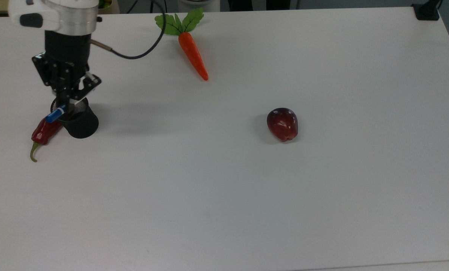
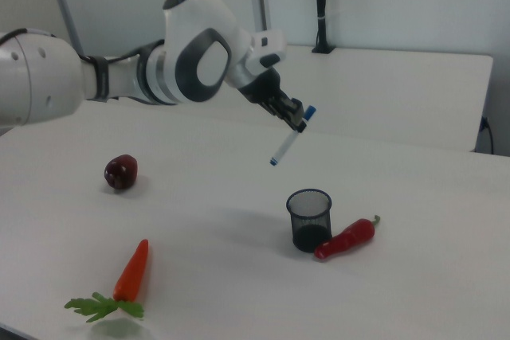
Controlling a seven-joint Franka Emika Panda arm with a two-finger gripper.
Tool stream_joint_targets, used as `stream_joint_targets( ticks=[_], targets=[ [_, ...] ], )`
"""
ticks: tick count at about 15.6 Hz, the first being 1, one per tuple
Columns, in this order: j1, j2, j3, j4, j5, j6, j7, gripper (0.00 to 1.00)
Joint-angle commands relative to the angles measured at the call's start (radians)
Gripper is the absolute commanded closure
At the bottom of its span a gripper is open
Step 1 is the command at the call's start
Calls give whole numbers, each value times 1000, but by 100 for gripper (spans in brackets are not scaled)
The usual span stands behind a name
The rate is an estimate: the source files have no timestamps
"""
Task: Place marker
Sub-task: 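Lower the marker into the cup and open the gripper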
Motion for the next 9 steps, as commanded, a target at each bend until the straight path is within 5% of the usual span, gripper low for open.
stream_joint_targets(
  ticks=[1,9],
  targets=[
    [-43,17,4,-97,-68,141,9,87],
    [-82,34,-16,-161,-84,267,16,86]
  ],
)
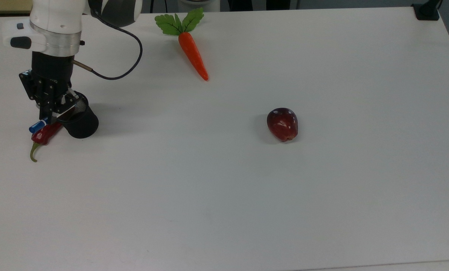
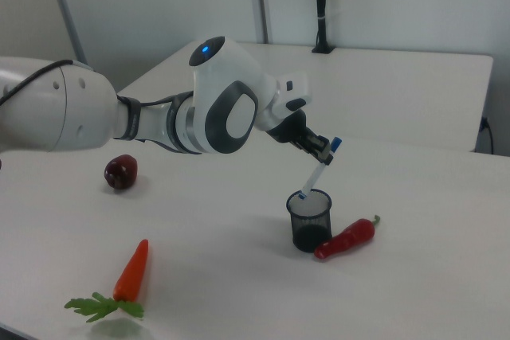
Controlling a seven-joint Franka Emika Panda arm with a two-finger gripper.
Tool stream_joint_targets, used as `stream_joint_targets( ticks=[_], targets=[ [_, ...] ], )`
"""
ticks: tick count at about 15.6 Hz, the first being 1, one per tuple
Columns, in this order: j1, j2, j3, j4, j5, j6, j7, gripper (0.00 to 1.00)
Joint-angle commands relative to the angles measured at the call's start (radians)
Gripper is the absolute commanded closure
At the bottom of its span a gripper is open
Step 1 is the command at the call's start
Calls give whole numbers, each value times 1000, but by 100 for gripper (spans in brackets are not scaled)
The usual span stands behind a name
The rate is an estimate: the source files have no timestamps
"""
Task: Place marker
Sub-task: 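Lower the marker into the cup and open the gripper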
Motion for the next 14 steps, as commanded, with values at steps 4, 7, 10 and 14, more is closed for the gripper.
stream_joint_targets(
  ticks=[4,7,10,14],
  targets=[
    [3,-23,-12,-69,-22,20,16,80],
    [2,-23,-12,-74,-20,17,16,65],
    [2,-24,-12,-71,-20,14,17,7],
    [23,-29,-7,-58,-17,8,16,0]
  ],
)
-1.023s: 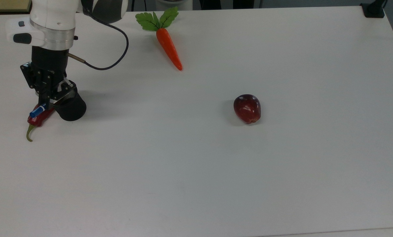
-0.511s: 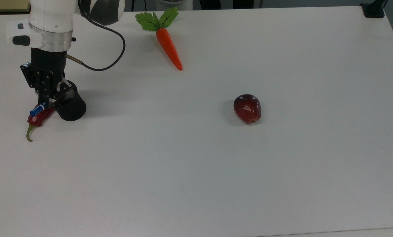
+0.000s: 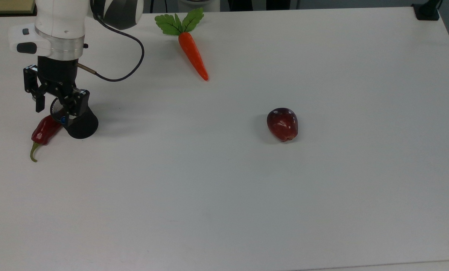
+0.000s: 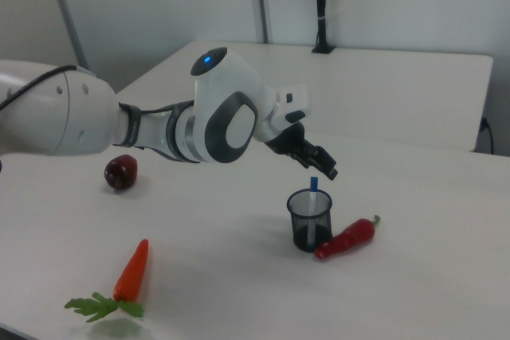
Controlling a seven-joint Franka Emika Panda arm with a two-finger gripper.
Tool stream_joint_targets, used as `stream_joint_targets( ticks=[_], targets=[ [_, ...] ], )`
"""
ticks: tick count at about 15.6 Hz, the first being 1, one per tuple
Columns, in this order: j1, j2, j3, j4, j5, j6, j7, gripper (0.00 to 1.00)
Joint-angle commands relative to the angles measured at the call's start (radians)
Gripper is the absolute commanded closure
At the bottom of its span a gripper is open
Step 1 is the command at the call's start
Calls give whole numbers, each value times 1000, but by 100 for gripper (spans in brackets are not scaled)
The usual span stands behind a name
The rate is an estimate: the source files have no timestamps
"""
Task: Place marker
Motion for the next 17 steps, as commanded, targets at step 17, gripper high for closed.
stream_joint_targets(
  ticks=[17],
  targets=[
    [358,-243,21,10,137,-430,5,0]
  ],
)
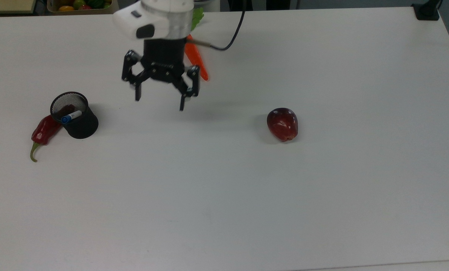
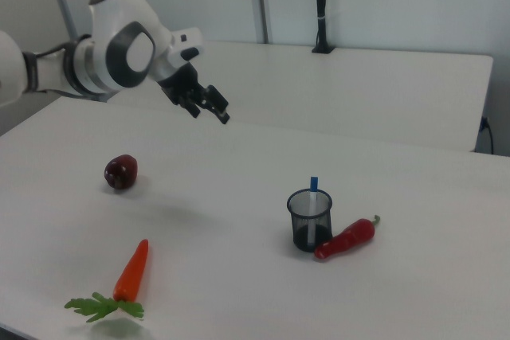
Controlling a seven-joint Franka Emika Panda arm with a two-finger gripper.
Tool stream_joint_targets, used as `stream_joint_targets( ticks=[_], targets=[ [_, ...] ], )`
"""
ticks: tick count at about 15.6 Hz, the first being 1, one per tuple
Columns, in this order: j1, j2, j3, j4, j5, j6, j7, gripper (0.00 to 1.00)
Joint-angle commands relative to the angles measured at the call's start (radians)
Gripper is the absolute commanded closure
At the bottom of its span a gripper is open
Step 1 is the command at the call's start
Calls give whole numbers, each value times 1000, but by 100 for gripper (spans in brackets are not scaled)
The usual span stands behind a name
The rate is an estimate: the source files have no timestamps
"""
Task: Place marker
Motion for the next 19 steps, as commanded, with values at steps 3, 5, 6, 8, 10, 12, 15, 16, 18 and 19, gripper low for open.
stream_joint_targets(
  ticks=[3,5,6,8,10,12,15,16,18,19],
  targets=[
    [32,-153,-8,-22,100,-232,-56,0],
    [31,-195,-8,-22,121,-327,-117,0],
    [26,-213,-8,-22,127,-384,-151,0],
    [21,-239,-12,-22,132,-495,-217,0],
    [21,-264,-17,-22,134,-576,-255,0],
    [20,-270,-23,-22,134,-630,-257,0],
    [17,-262,-26,28,134,-688,-266,0],
    [17,-256,-26,45,134,-701,-271,0],
    [14,-253,-26,48,141,-699,-271,0],
    [12,-252,-26,53,144,-701,-271,0]
  ],
)
